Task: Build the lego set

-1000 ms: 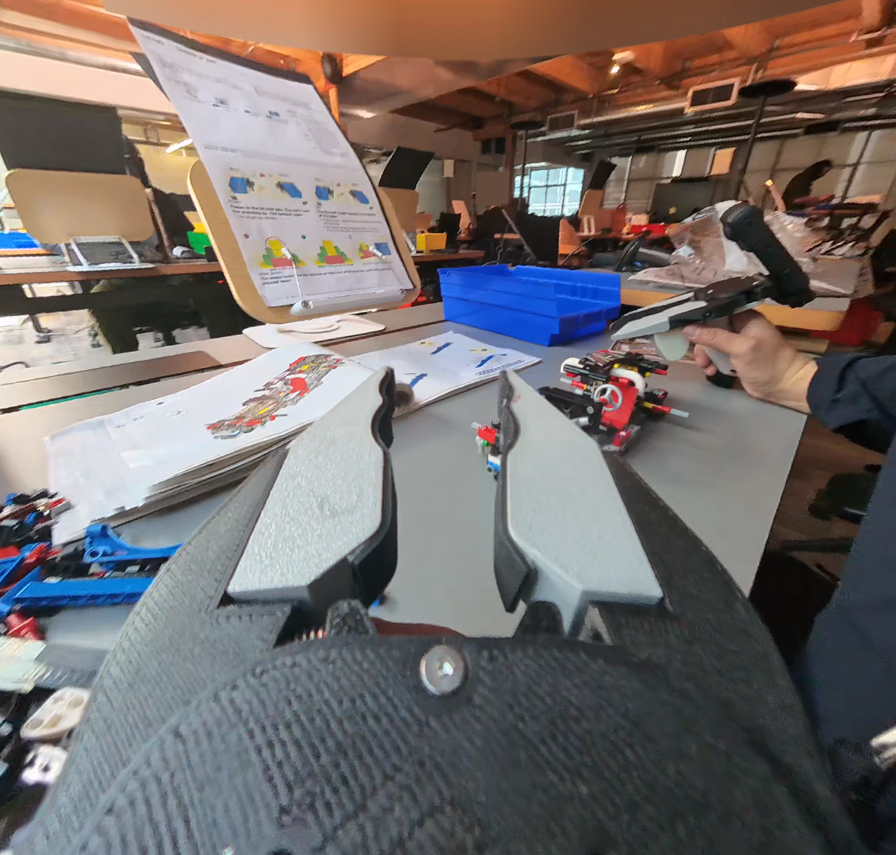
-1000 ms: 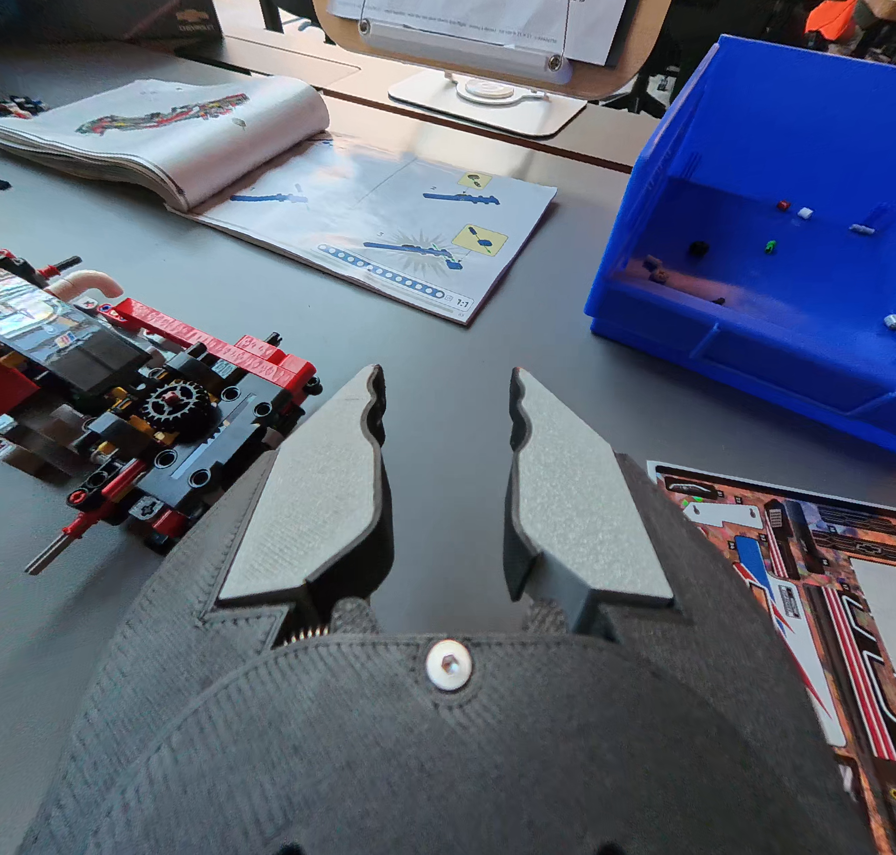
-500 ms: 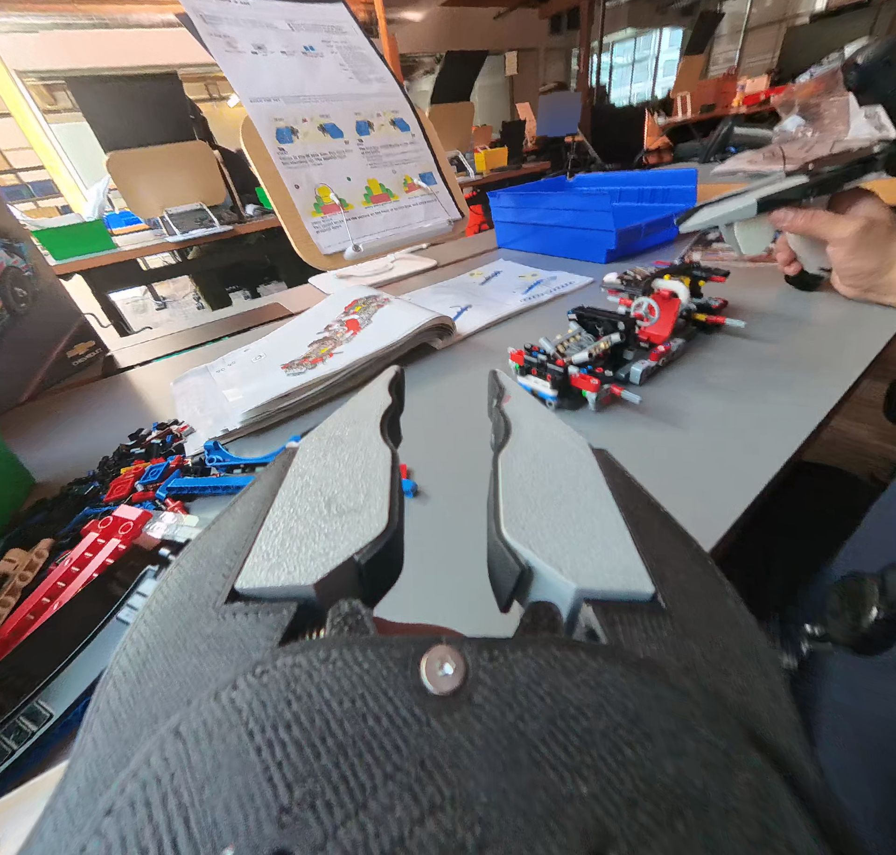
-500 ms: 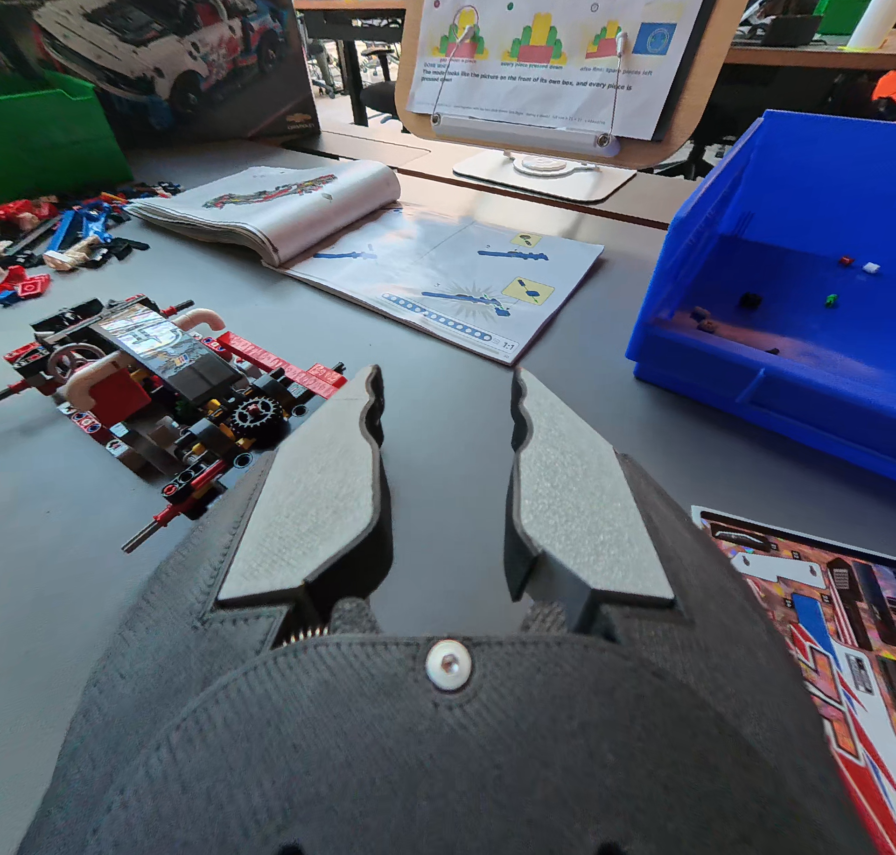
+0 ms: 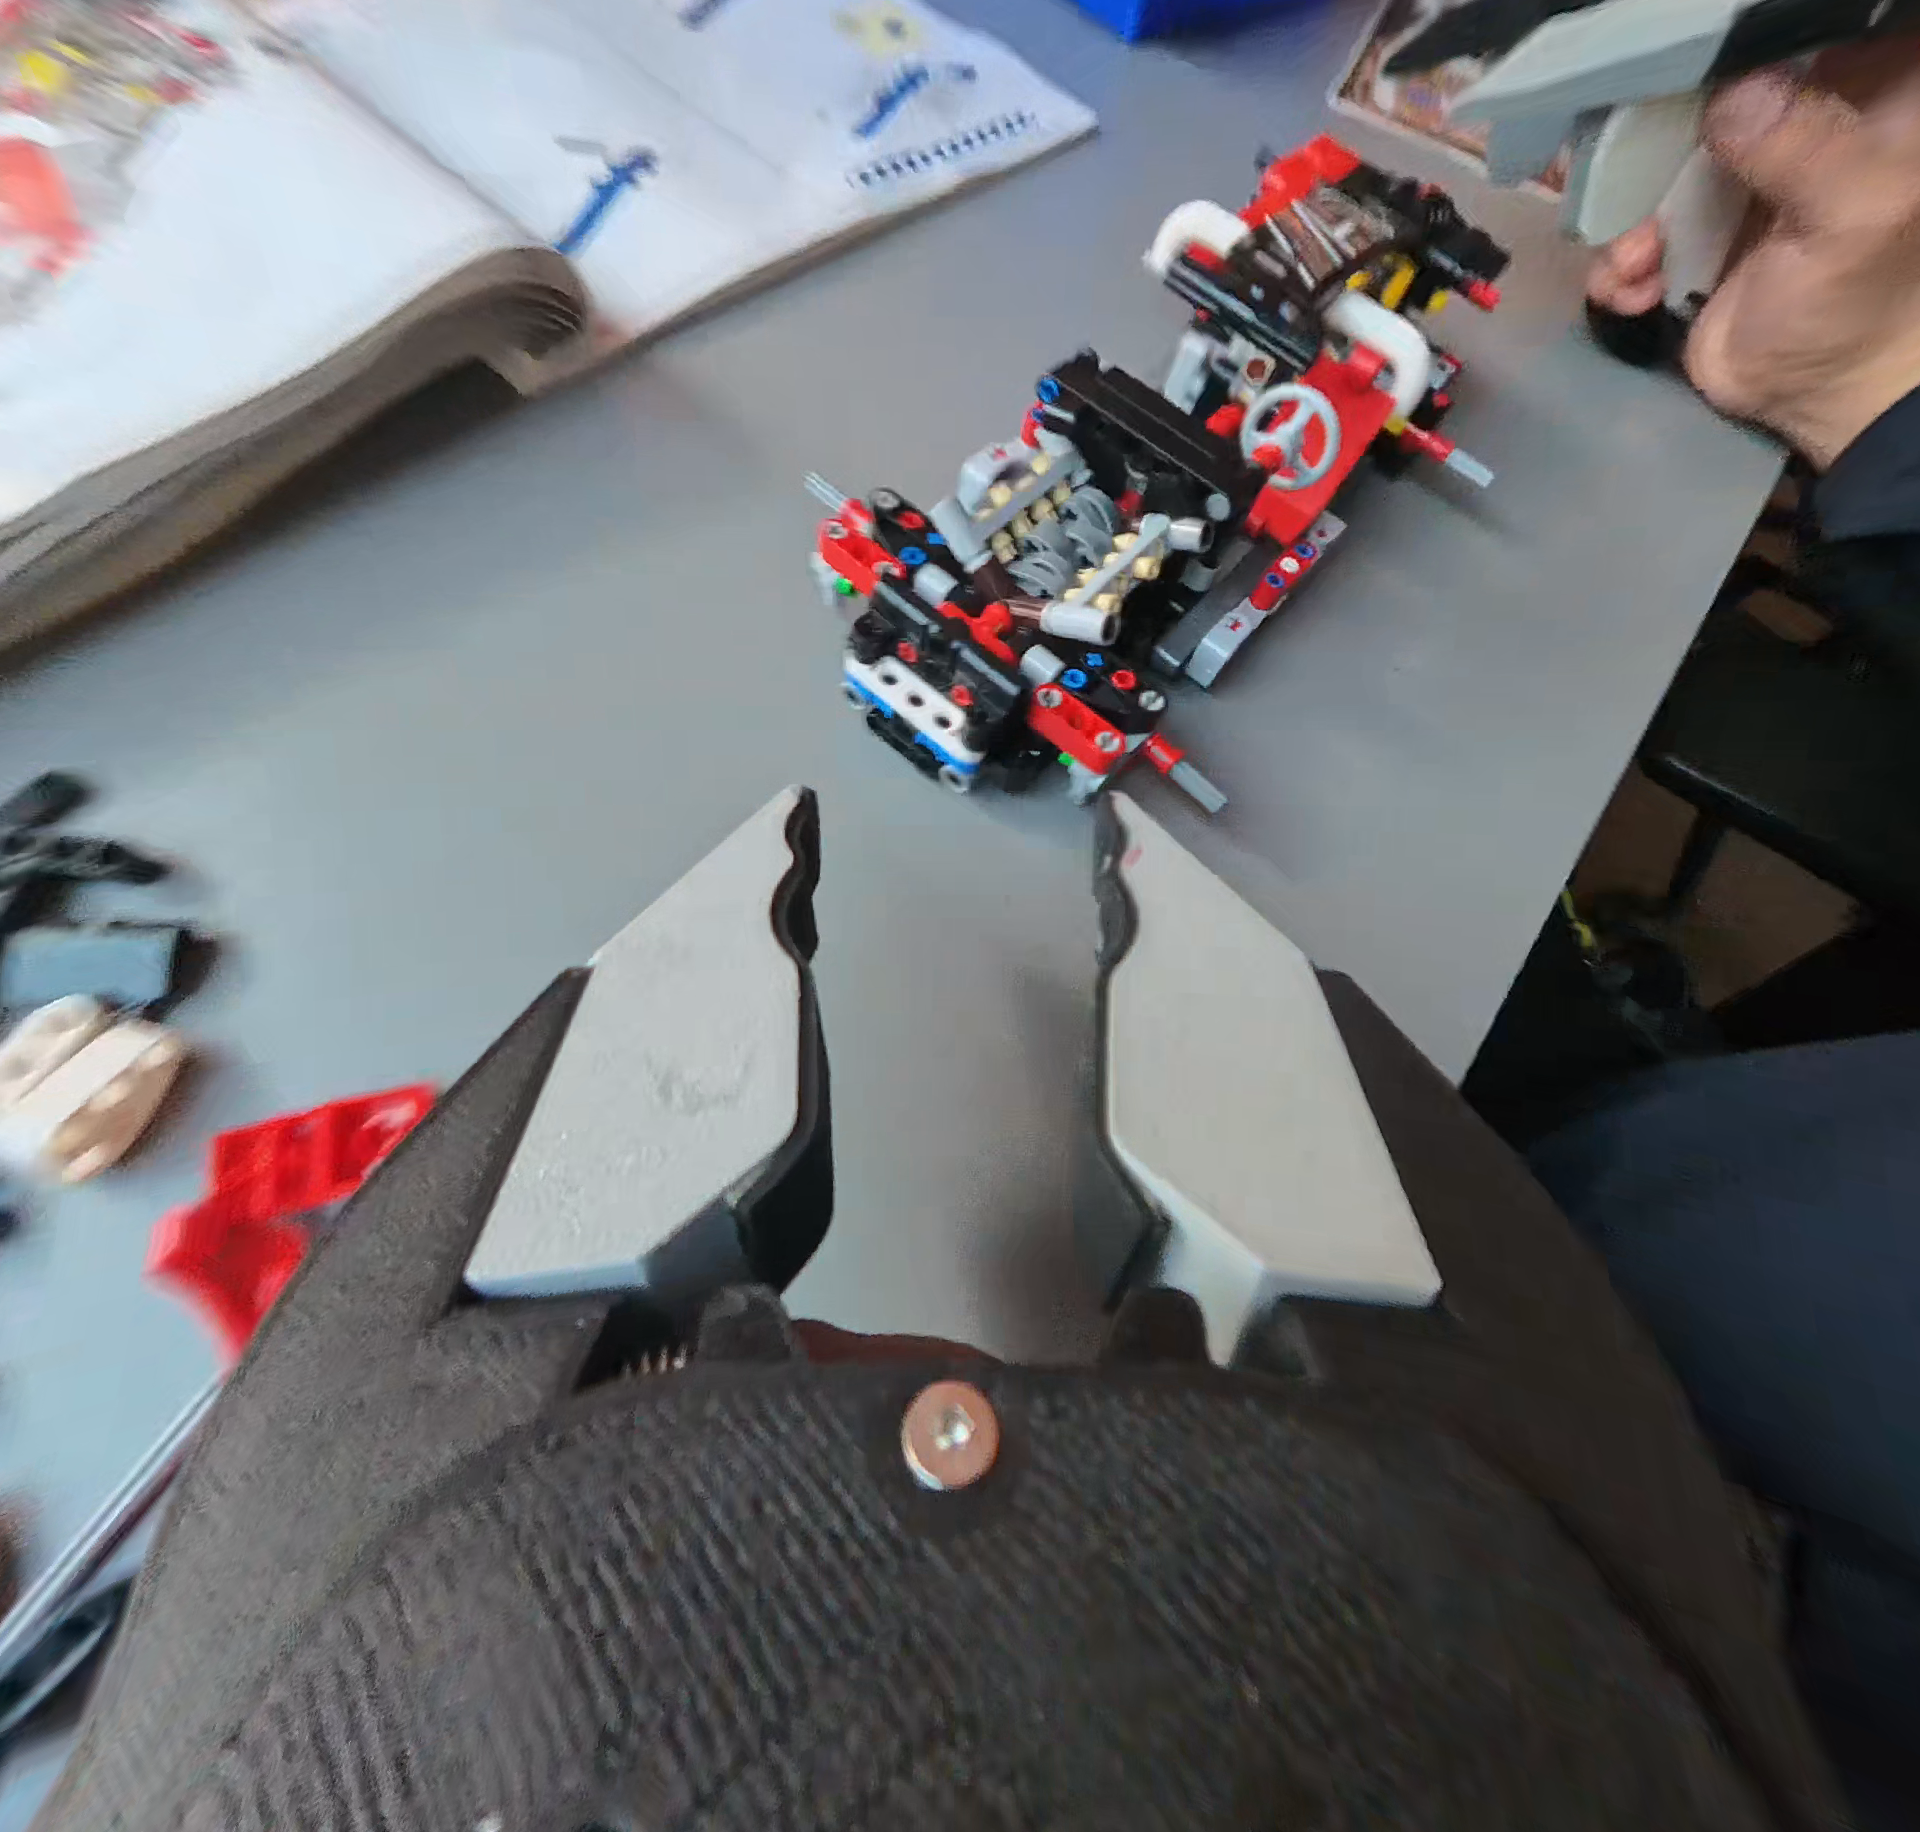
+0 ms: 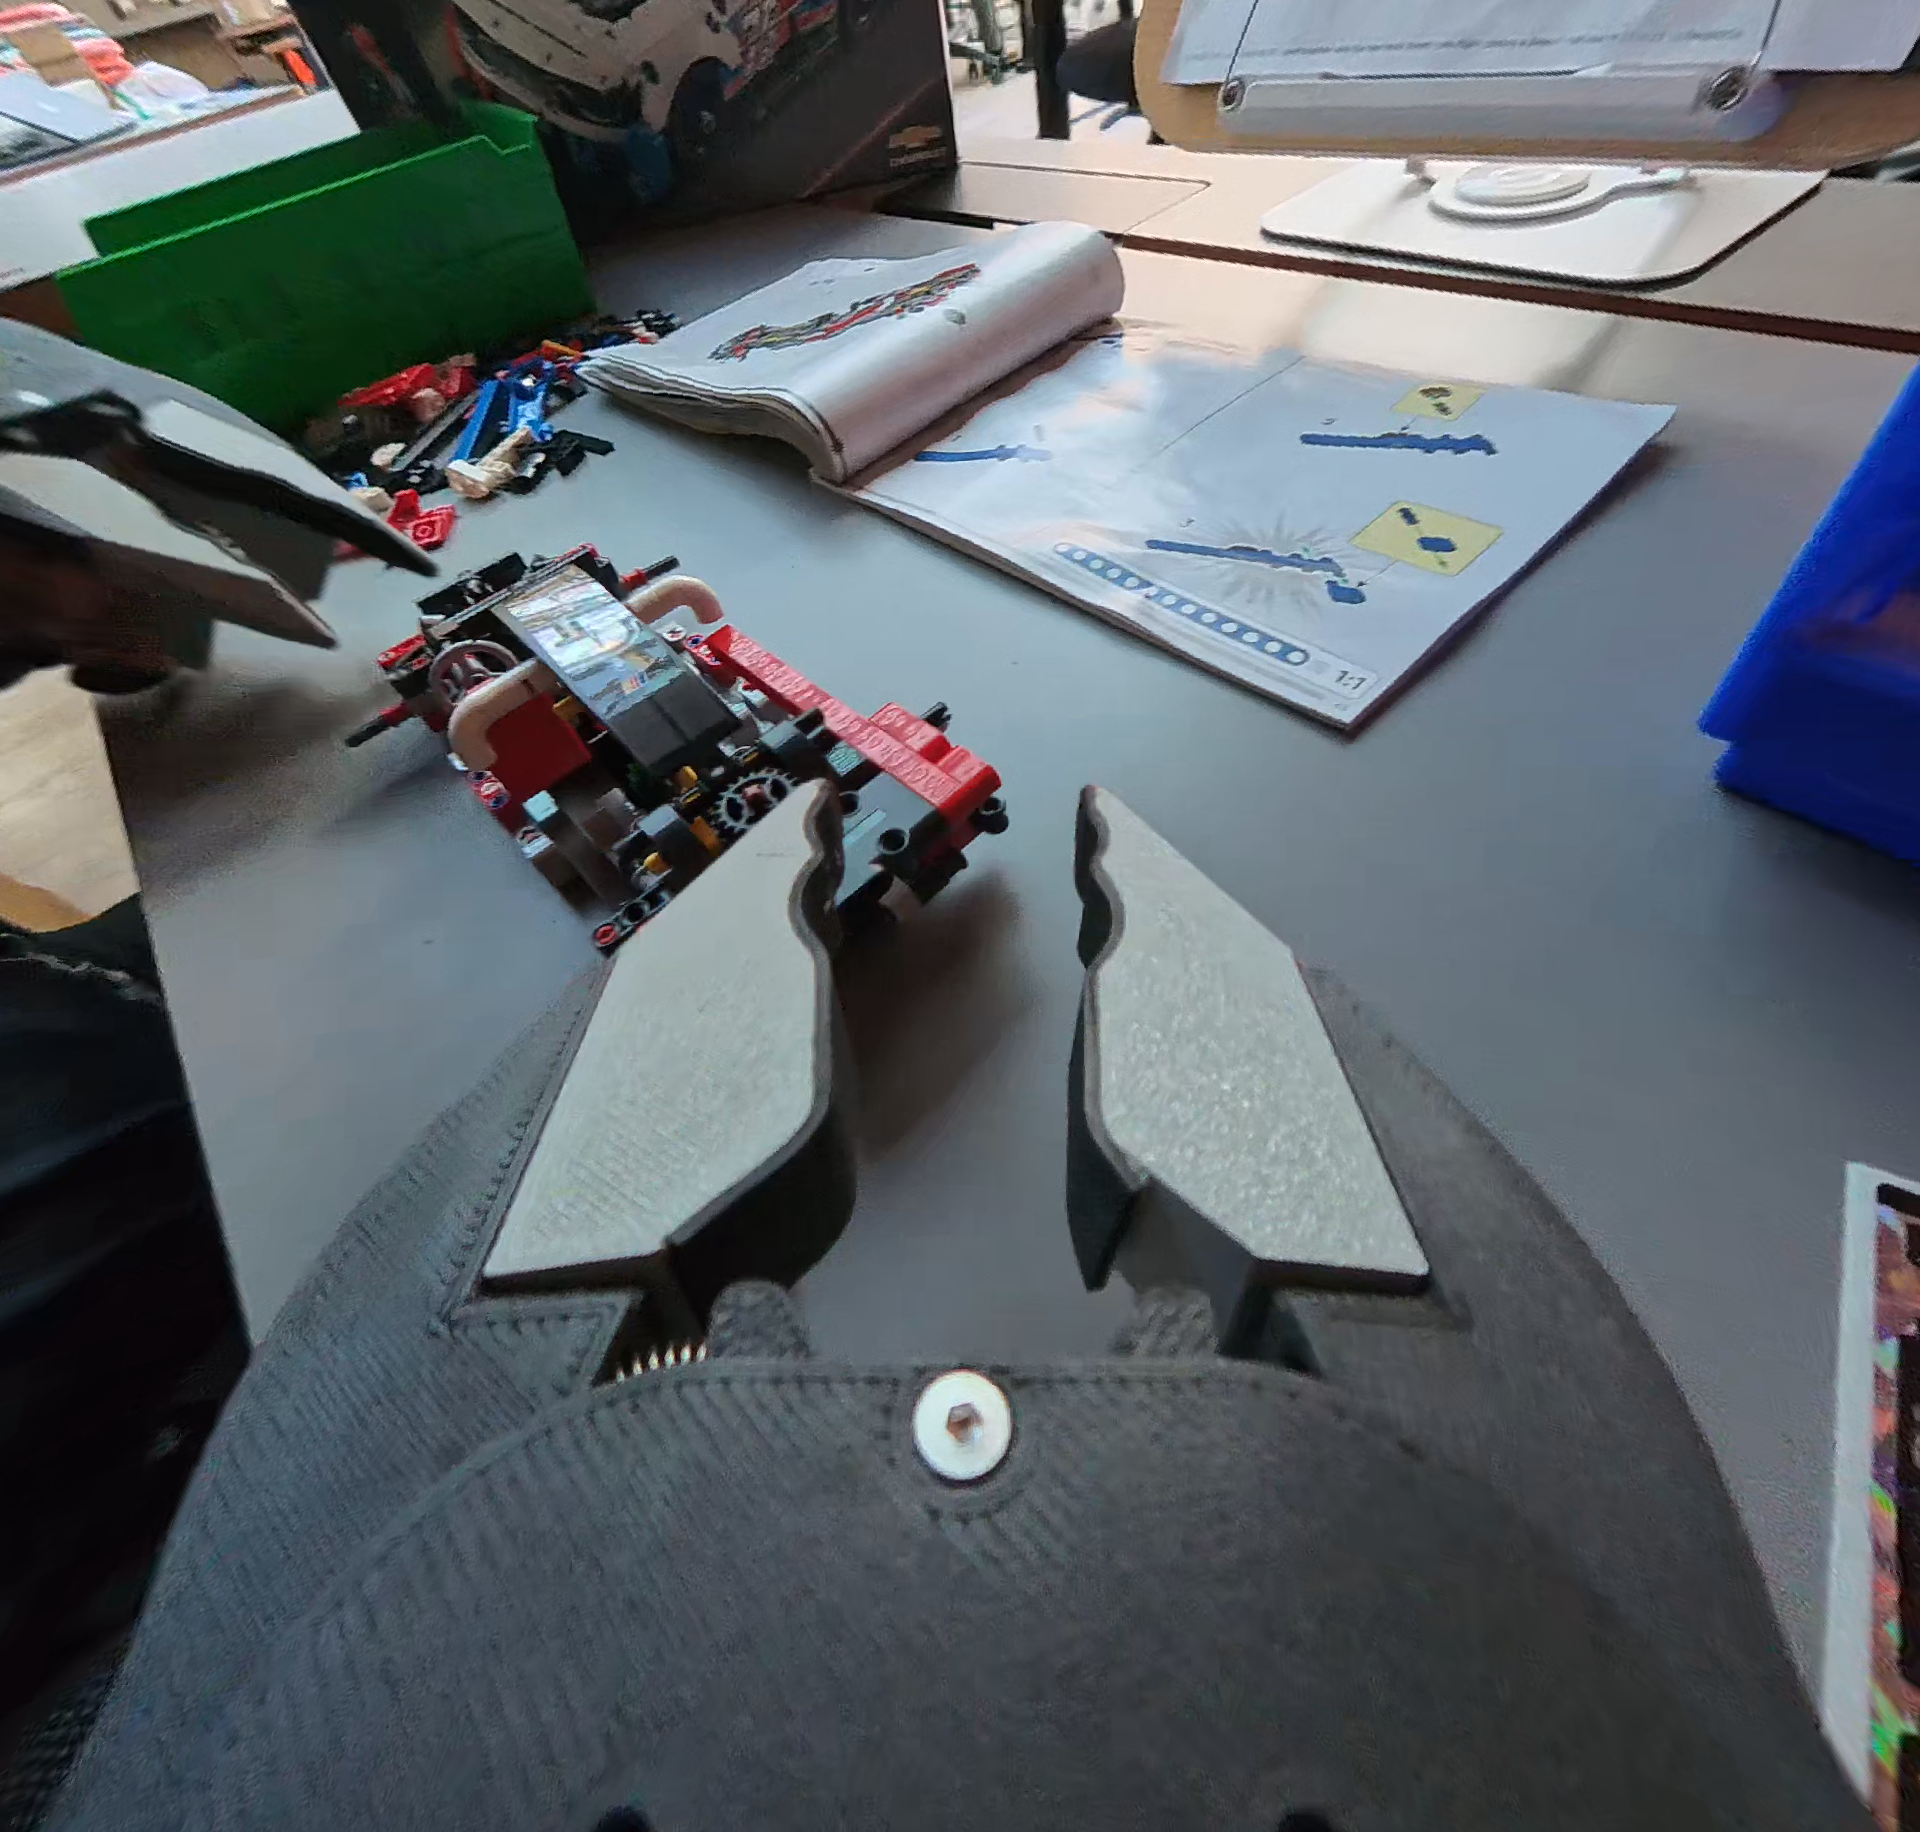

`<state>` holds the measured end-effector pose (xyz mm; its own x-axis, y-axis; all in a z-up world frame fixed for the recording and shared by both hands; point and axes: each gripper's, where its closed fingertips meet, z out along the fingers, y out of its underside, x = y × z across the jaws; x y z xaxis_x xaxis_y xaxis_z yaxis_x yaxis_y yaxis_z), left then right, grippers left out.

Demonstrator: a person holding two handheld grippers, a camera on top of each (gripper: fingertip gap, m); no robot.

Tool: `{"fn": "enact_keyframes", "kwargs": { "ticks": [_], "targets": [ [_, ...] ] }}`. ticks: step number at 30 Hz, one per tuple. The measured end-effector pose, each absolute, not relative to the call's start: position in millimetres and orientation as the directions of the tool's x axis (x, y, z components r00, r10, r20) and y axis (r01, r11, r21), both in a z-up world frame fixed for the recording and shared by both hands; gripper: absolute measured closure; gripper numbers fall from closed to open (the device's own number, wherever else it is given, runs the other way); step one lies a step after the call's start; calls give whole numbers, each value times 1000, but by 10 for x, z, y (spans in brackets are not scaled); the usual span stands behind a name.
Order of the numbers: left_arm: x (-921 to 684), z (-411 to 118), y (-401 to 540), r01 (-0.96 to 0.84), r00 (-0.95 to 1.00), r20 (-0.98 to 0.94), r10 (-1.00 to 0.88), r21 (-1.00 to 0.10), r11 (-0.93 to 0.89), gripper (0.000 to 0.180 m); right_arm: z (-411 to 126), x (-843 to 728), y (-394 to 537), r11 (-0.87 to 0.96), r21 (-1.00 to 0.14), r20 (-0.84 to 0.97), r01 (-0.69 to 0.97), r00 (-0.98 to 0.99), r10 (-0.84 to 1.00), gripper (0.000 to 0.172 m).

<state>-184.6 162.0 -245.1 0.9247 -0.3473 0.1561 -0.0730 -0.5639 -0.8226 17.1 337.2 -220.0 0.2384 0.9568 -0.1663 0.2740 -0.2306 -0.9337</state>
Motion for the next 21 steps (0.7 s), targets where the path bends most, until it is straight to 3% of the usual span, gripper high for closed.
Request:
{"fn": "enact_keyframes", "kwargs": {
  "ticks": [3,6,7,10,11,12,15,21],
  "targets": [
    [-1560,-2677,1700,-105,886,230,-402,-746,-658,129,-2250,210,3259,-307,-904,-269,299,162,949,133],
    [-1316,-2641,1759,-68,856,297,-424,-747,-662,96,-2330,224,3194,-394,-851,-384,348,102,918,129],
    [-1238,-2648,1760,-85,845,299,-443,-744,-663,93,-2348,224,3203,-418,-836,-411,355,100,906,129],
    [-822,-2632,1594,-191,733,327,-597,-743,-641,93,-2389,259,3329,-451,-820,-425,353,151,892,99],
    [-606,-2578,1421,-234,625,370,-688,-752,-617,108,-2388,297,3373,-446,-824,-414,348,166,895,95],
    [-438,-2480,1251,-236,513,420,-748,-769,-594,137,-2390,352,3388,-435,-826,-402,357,167,900,94],
    [-549,-2506,1306,-174,588,434,-683,-757,-630,115,-2379,550,3466,-421,-842,-364,338,220,905,112],
    [-938,-2395,1311,-5,633,496,-595,-765,-643,124,-2229,664,3499,-432,-873,-387,224,218,896,114]
  ]
}}
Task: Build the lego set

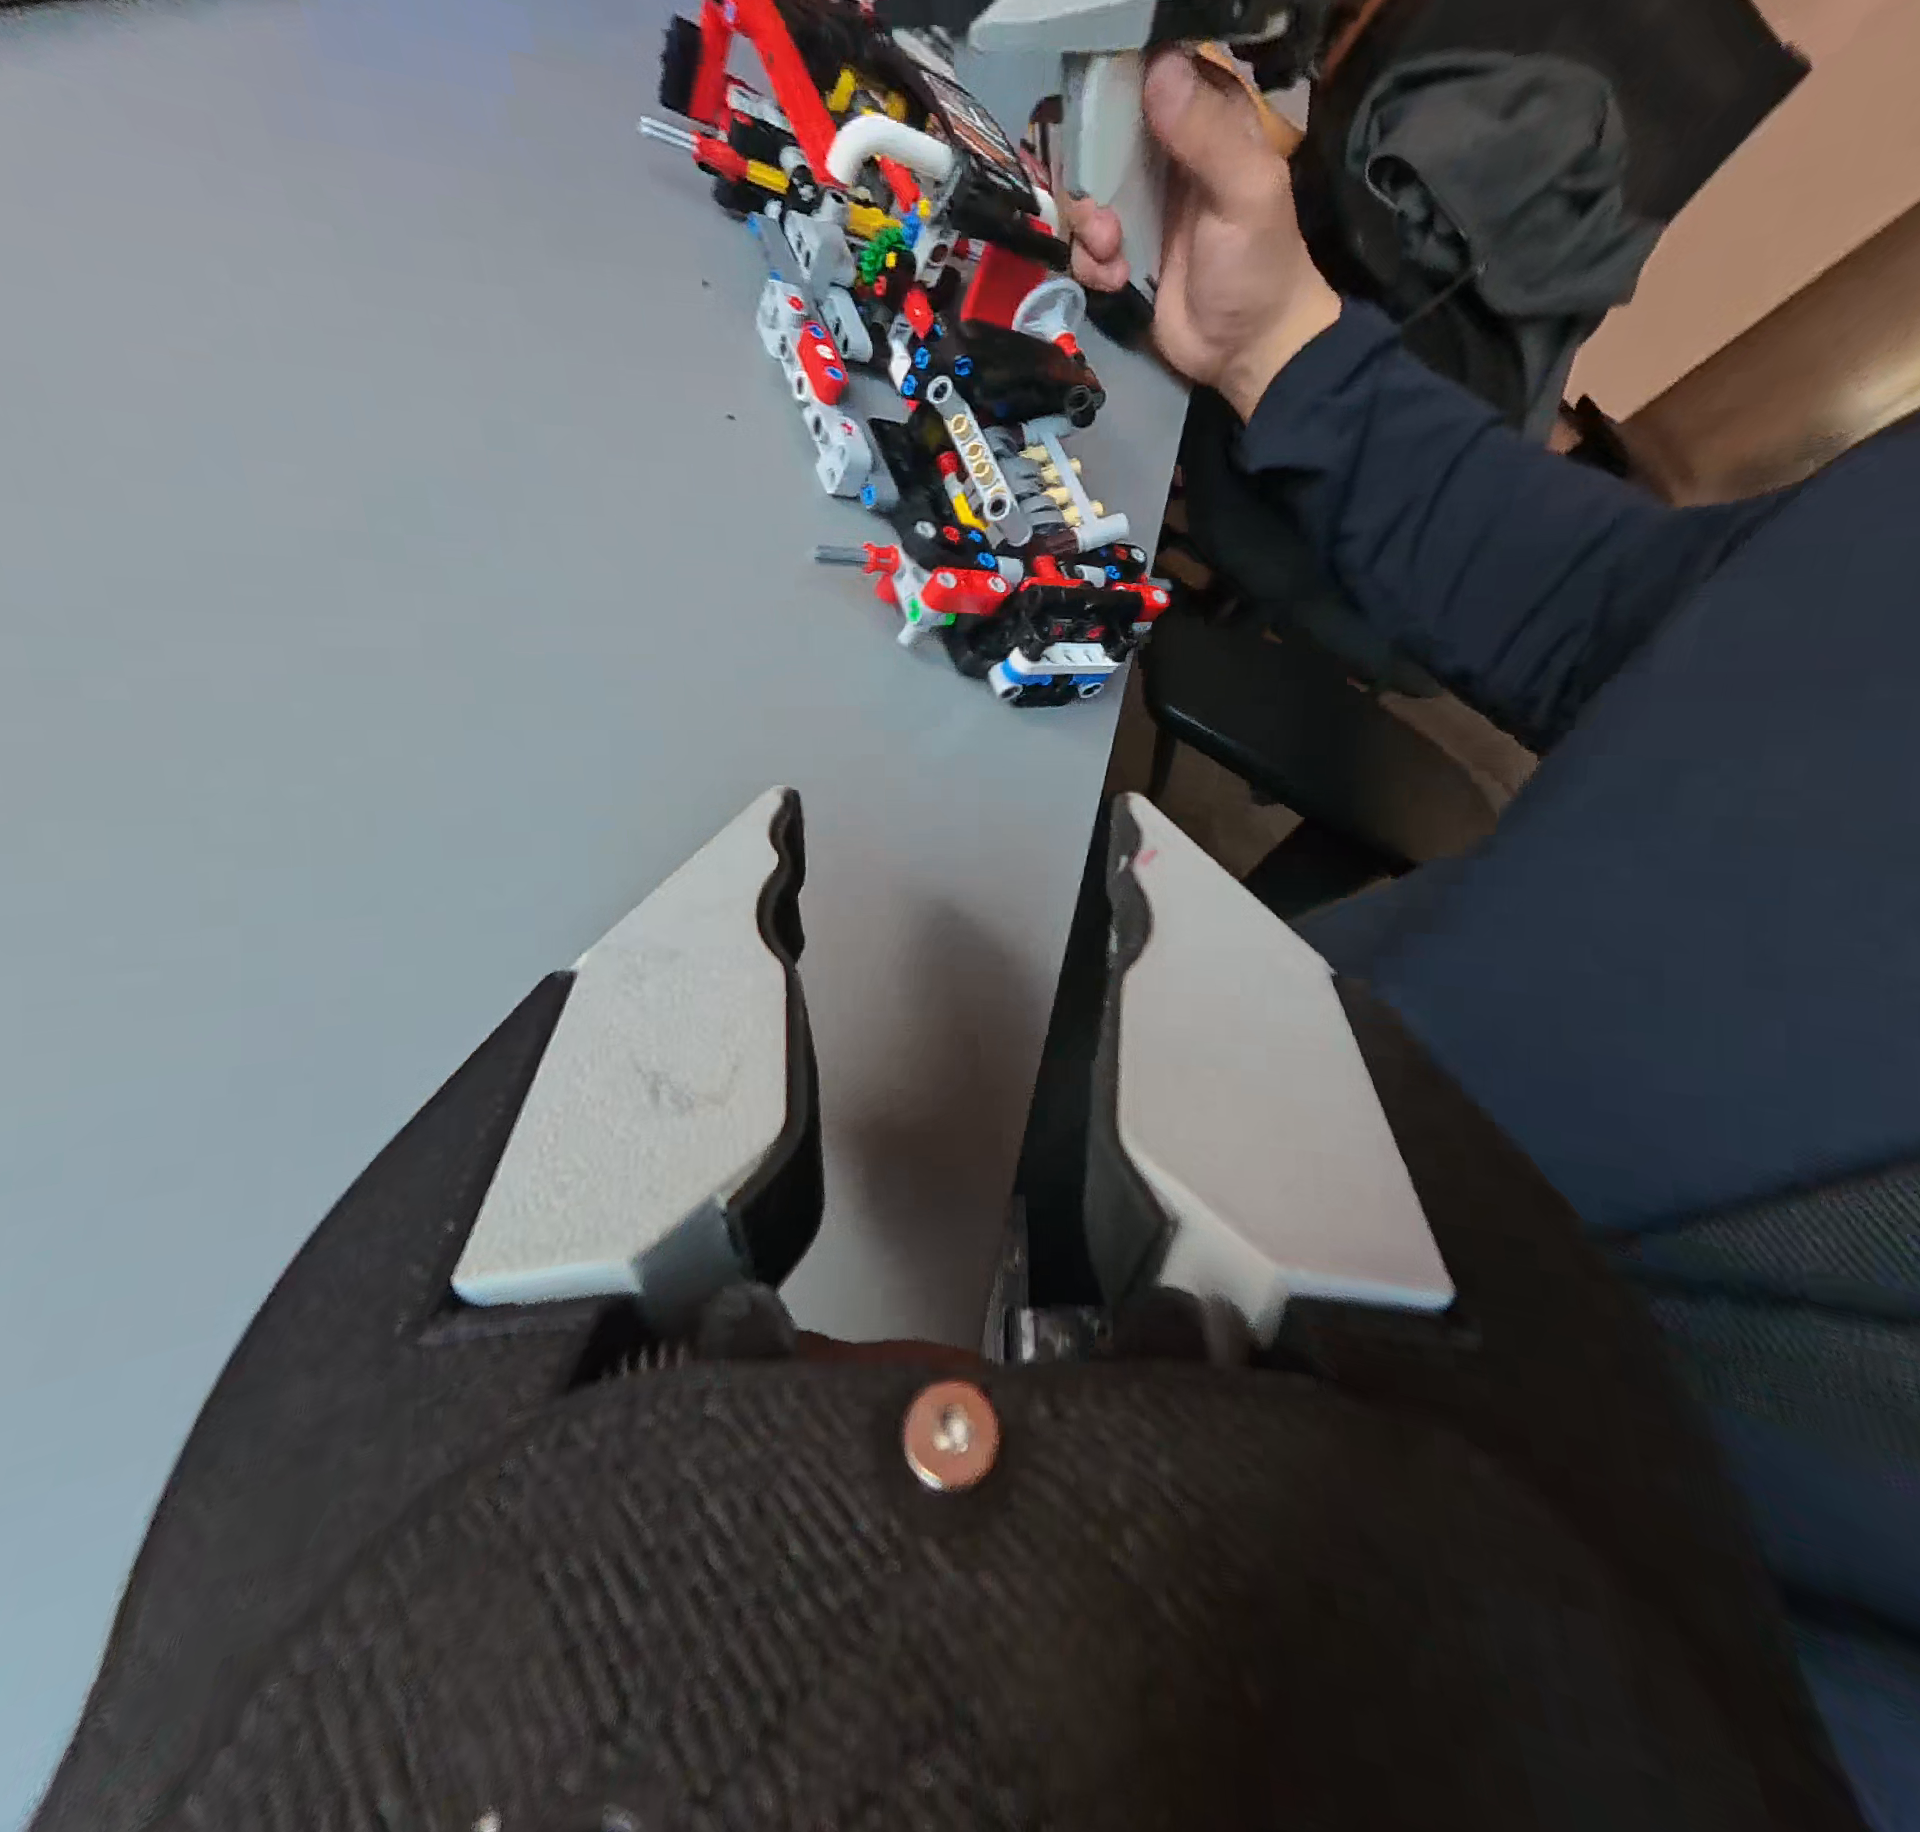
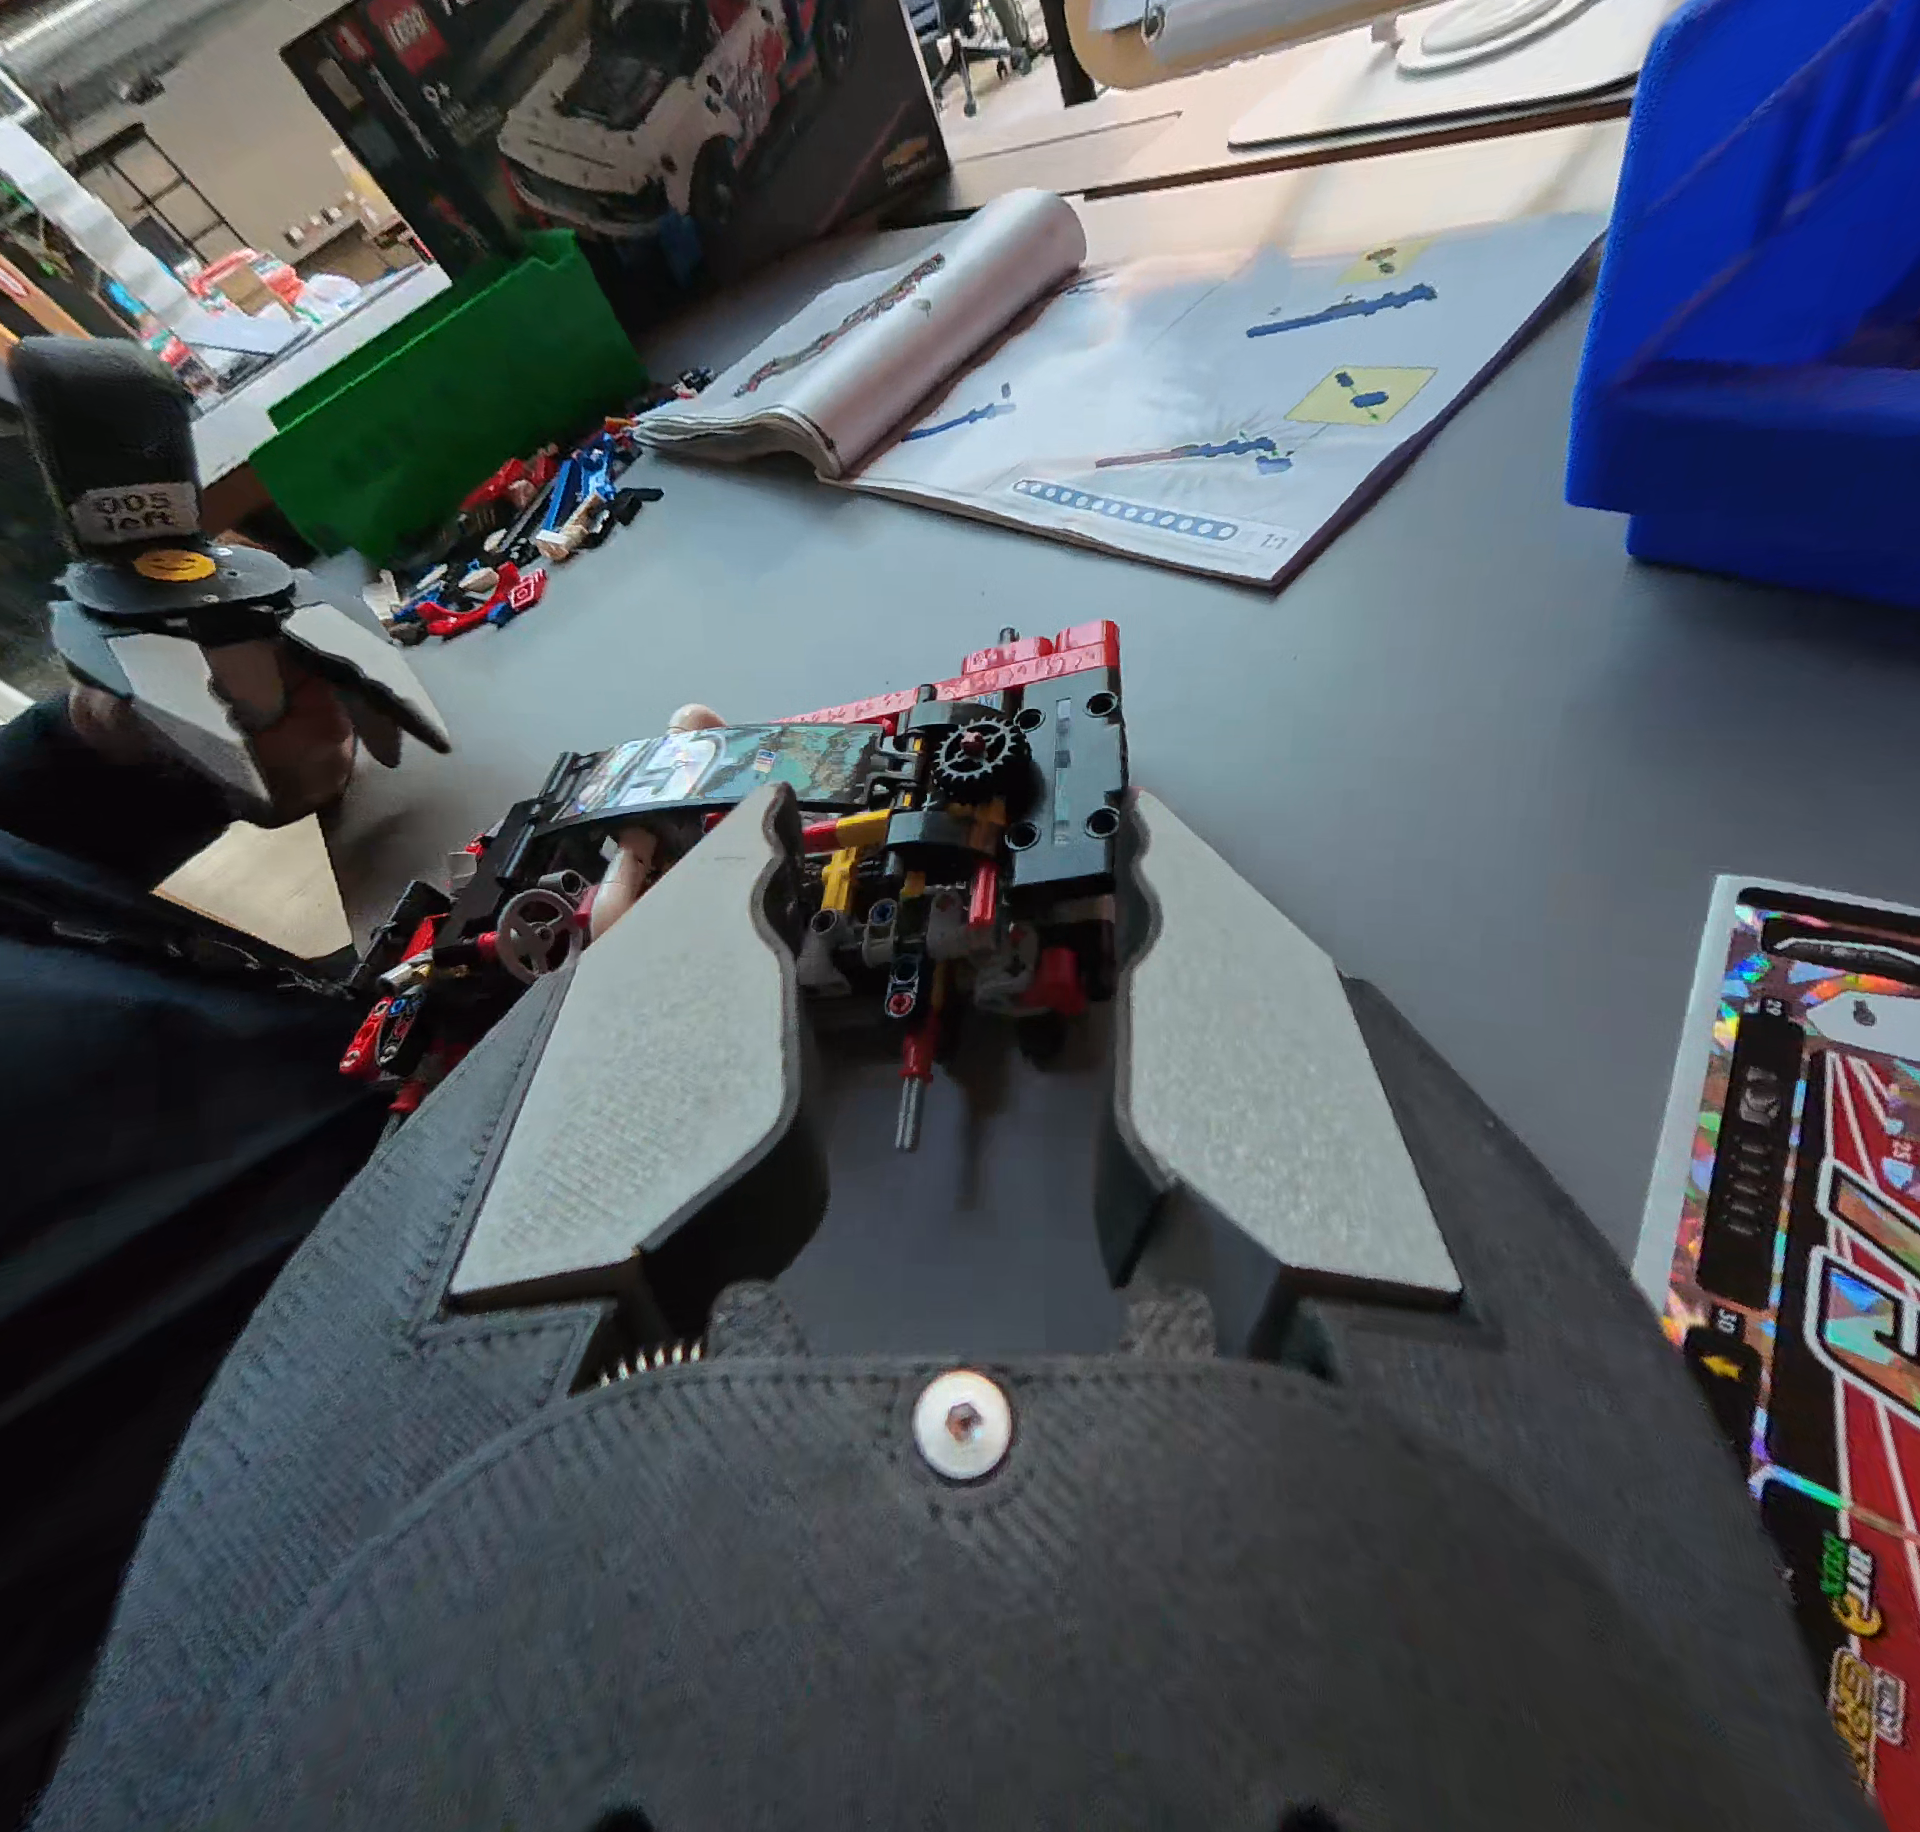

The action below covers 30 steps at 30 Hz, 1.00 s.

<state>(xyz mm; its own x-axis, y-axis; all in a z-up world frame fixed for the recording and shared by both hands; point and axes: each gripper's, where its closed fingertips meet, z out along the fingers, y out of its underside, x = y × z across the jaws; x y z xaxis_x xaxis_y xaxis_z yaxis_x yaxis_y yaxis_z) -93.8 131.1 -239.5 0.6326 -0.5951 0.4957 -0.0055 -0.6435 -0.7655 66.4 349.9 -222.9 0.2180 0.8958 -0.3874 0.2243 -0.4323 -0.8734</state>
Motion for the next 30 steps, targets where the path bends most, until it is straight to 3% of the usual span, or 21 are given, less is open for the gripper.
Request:
{"fn": "enact_keyframes", "kwargs": {
  "ticks": [11,30],
  "targets": [
    [-1621,-2147,1189,-48,838,161,-521,-930,-365,123,-2023,782,3590,-341,-935,-307,93,265,914,112],
    [-1795,-2076,1166,-38,881,109,-460,-953,-299,130,-2055,730,3556,-260,-954,-207,149,297,932,115]
  ]
}}
